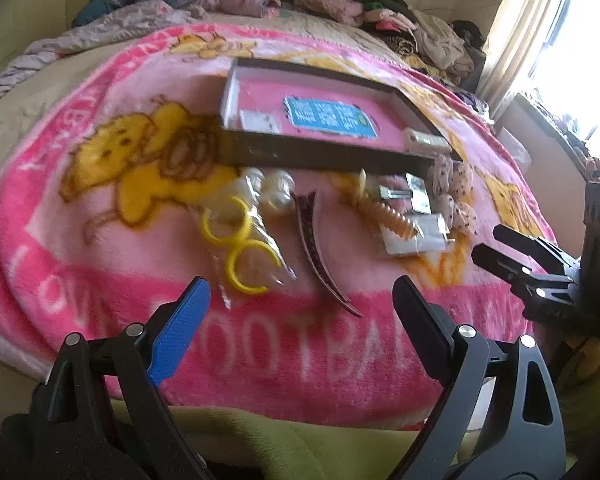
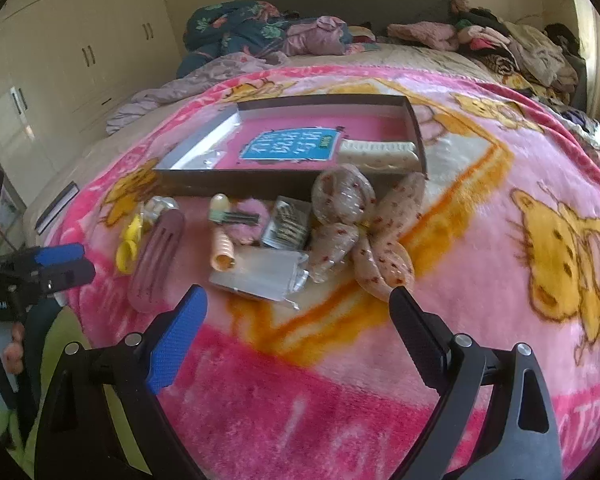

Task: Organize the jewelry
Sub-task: 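Grasp the pink polka-dot bow clip with the right tool while the left tool grasps the brown claw clip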

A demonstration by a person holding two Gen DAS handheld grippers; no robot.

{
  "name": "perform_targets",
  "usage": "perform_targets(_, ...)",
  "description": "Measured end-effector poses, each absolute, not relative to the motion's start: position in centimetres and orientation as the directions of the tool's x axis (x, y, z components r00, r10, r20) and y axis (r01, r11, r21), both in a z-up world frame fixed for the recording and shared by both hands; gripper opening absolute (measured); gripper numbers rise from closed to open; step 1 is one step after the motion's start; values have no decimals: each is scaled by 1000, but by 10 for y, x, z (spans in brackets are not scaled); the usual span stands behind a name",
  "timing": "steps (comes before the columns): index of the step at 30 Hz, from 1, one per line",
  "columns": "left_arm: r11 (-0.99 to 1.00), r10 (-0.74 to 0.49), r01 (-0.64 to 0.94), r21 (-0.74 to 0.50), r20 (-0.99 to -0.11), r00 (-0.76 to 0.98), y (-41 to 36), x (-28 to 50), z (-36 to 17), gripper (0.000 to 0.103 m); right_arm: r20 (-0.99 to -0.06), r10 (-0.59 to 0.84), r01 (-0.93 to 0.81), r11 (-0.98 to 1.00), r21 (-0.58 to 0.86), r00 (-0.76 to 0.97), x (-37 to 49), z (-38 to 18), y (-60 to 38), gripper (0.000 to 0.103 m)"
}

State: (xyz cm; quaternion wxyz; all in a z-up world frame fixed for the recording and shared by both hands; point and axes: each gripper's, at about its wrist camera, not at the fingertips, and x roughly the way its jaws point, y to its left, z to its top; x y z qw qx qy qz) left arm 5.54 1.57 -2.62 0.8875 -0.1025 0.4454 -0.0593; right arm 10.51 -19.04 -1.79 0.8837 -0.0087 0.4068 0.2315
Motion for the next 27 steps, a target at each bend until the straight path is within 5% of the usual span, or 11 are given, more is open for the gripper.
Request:
perform_targets(5, 968, -220, 24, -251, -796, 564, 6, 61, -39, 83, -725, 389, -388, 904, 180, 568, 110, -23, -201, 92)
perform_targets(12, 957, -262, 34, -289, -807, 528, -5, 73, -51, 48, -724, 383, -364, 911, 194, 574, 116, -27, -213, 92)
perform_targets(16, 954, -274, 35, -298, -818, 505, -12, 80, -58, 37, -722, 375, -349, 917, 196, 581, 121, -28, -219, 92)
perform_targets(27, 963, -239, 13, -269, -830, 504, -18, 104, -65, 25, -731, 348, -303, 932, 201, 587, 158, -41, -220, 88)
